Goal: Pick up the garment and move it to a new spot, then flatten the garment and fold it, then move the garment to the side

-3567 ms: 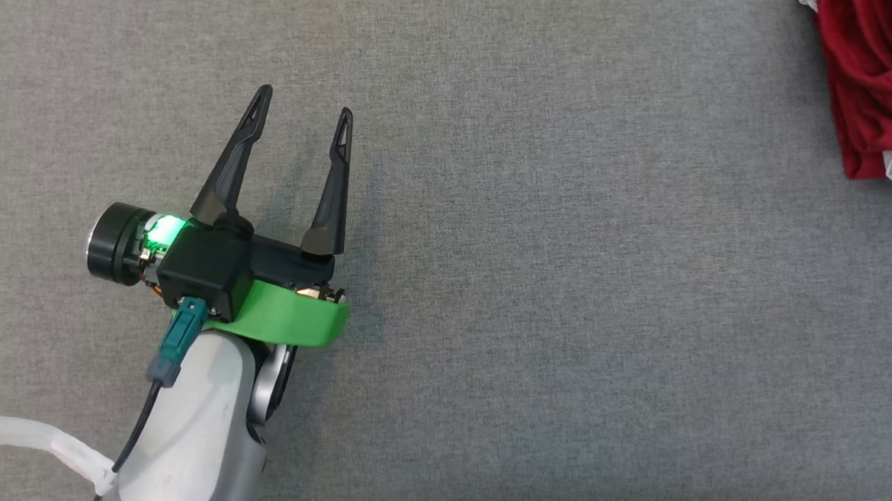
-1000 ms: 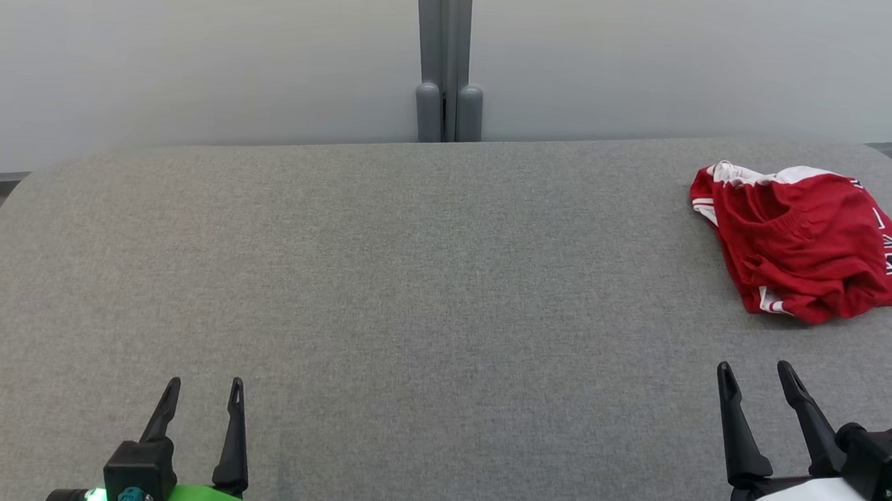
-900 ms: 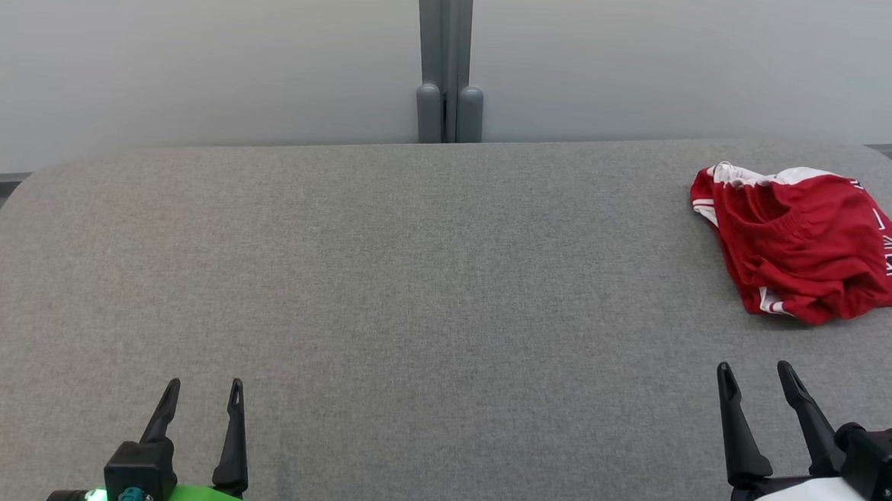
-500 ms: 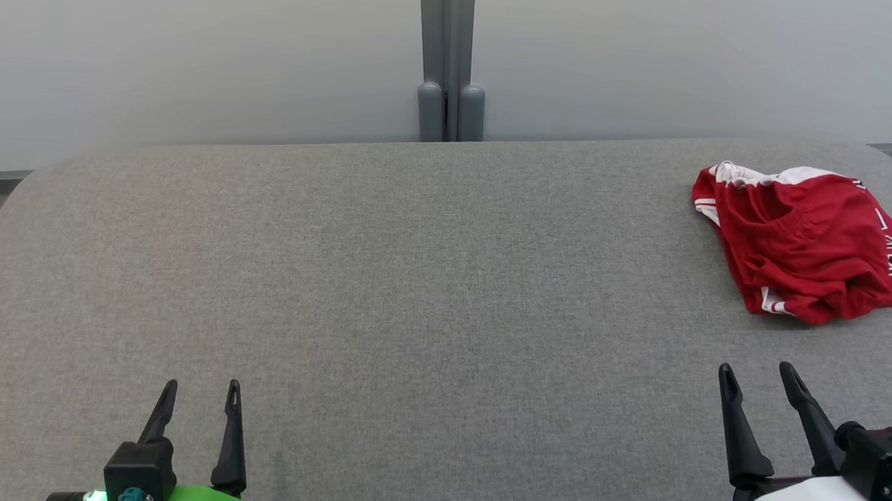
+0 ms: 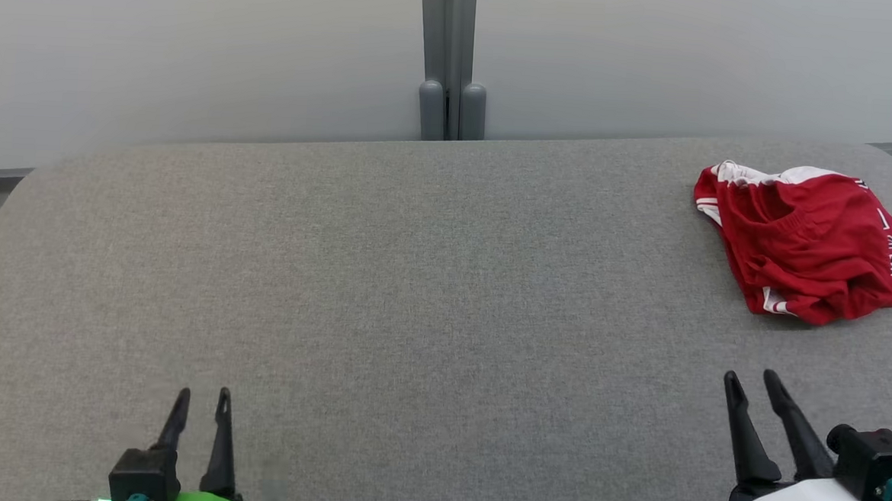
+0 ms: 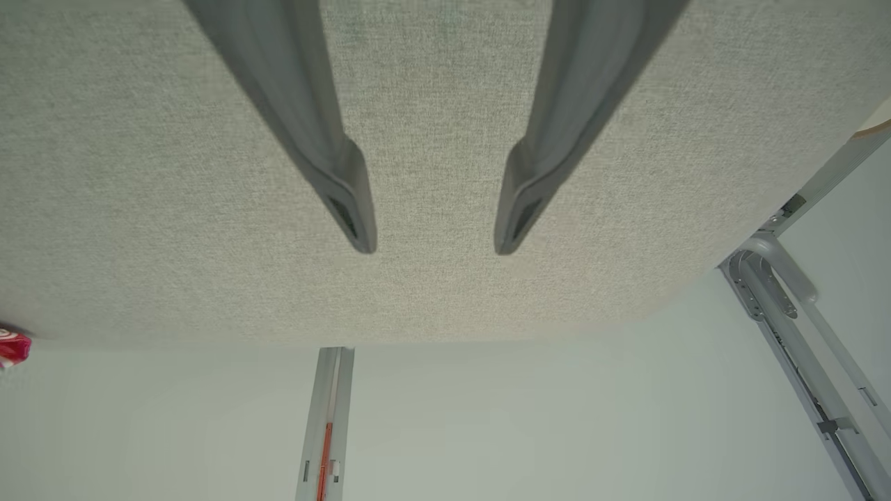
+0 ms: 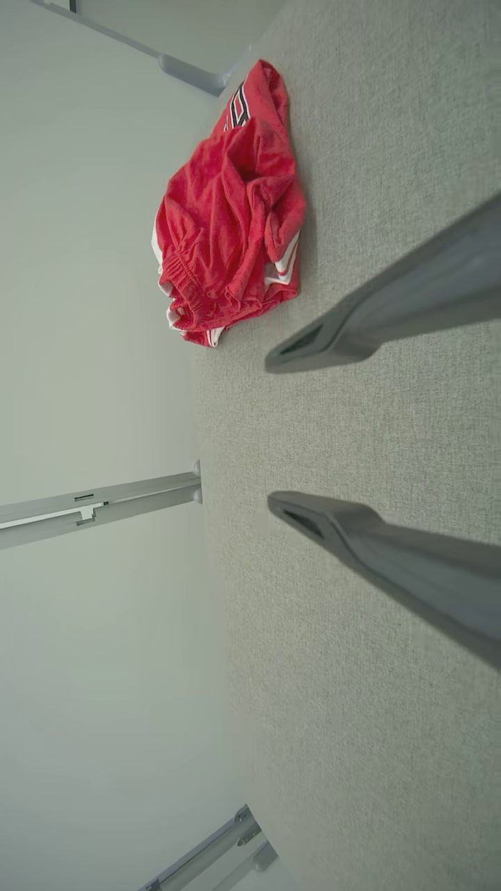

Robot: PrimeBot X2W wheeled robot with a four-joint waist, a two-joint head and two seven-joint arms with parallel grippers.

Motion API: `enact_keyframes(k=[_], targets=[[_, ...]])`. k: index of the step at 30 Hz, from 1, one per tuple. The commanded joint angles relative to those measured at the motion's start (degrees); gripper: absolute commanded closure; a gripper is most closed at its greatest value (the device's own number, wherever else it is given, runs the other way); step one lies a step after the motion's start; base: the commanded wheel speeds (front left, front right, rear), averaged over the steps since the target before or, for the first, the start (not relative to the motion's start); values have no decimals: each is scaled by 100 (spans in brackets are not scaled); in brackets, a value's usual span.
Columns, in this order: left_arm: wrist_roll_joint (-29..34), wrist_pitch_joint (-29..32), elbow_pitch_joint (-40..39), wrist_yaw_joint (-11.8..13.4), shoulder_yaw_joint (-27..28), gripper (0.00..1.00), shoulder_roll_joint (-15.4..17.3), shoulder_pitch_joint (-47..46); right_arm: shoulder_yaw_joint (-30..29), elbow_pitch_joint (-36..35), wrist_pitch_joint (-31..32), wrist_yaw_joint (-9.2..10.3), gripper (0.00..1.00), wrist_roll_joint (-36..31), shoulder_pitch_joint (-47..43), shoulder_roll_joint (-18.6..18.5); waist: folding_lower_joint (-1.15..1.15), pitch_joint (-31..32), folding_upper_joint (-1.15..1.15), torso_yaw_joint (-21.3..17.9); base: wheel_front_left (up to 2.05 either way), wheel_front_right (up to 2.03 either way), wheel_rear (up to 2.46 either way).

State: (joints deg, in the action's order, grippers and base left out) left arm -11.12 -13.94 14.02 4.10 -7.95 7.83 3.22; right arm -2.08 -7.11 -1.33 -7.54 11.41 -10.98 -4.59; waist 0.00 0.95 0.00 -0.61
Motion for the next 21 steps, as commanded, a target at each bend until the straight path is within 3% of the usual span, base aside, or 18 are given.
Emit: enact_keyframes(k=[1,21], targets=[[-26,11,41,-5,9,100,-11,3,7,35,-4,0,100,25,-3,11,0,0,0,0,0,0,0],[-2085,534,28,-301,385,100,-131,-262,5,550,107,2,100,2181,445,-39,0,-18,0,10,0,0,0]])
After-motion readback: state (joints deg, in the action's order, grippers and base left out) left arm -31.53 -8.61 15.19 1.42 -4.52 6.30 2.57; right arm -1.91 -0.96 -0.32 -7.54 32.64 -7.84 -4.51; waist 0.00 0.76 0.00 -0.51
